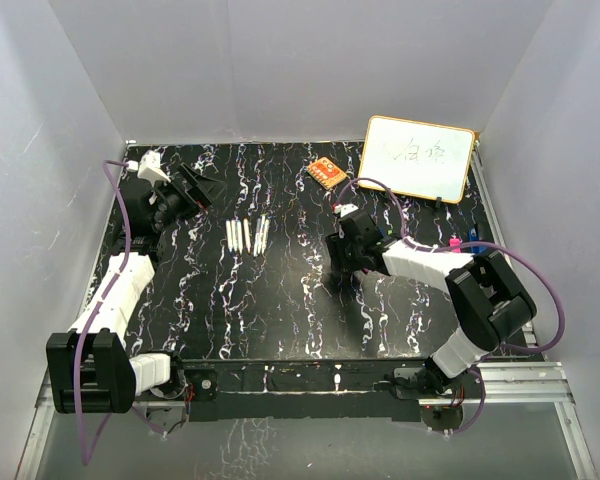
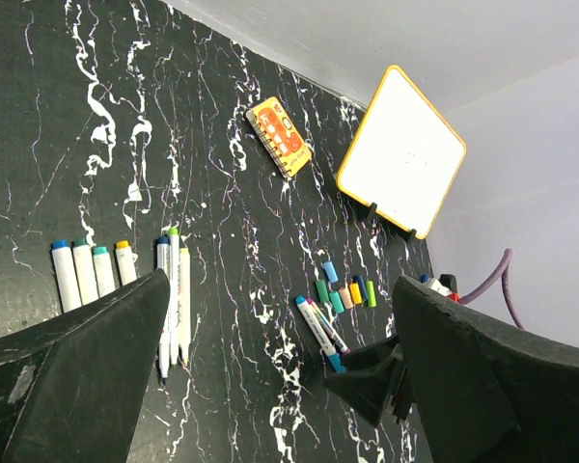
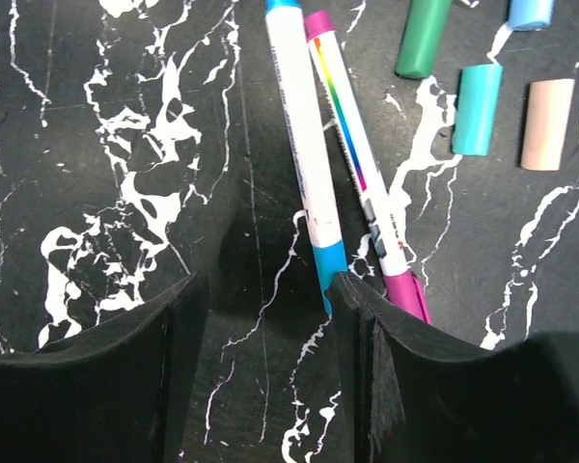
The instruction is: Open the pen caps
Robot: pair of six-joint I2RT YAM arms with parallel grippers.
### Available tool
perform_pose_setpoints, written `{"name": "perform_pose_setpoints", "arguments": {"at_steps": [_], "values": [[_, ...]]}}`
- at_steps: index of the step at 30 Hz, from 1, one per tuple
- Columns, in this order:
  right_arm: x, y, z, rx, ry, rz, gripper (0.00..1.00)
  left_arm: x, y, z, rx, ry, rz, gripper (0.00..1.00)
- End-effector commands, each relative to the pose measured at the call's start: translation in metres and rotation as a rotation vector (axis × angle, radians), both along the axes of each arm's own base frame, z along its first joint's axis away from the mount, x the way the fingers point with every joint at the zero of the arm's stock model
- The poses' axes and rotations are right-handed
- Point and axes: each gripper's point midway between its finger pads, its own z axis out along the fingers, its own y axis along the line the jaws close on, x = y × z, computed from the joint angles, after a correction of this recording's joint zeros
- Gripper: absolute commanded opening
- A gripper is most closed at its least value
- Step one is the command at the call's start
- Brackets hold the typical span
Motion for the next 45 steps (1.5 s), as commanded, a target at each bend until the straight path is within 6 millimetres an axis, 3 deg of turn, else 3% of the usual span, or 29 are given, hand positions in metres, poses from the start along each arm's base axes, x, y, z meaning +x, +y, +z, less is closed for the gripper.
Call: {"name": "perform_pose_setpoints", "arguments": {"at_steps": [1,8,36,40,45], "values": [[0.003,0.013,0.025,0.074,-0.058,0.046,0.51,-0.004,0.0,0.012,-0.005,-0.045,-0.005,0.99],[0.009,0.007,0.038,0.063,-0.103,0.014,0.51,-0.005,0.0,0.012,-0.006,-0.045,-0.002,0.99],[0.022,0.005,0.006,0.016,-0.037,-0.023,0.46,-0.01,-0.001,0.026,-0.006,-0.078,-0.01,0.99],[0.02,0.007,0.002,0.021,-0.024,-0.013,0.4,-0.01,-0.001,0.026,-0.009,-0.078,-0.01,0.99],[0.018,0.008,-0.003,0.022,-0.009,-0.006,0.23,-0.012,-0.003,0.027,-0.024,-0.077,-0.017,0.99]]}}
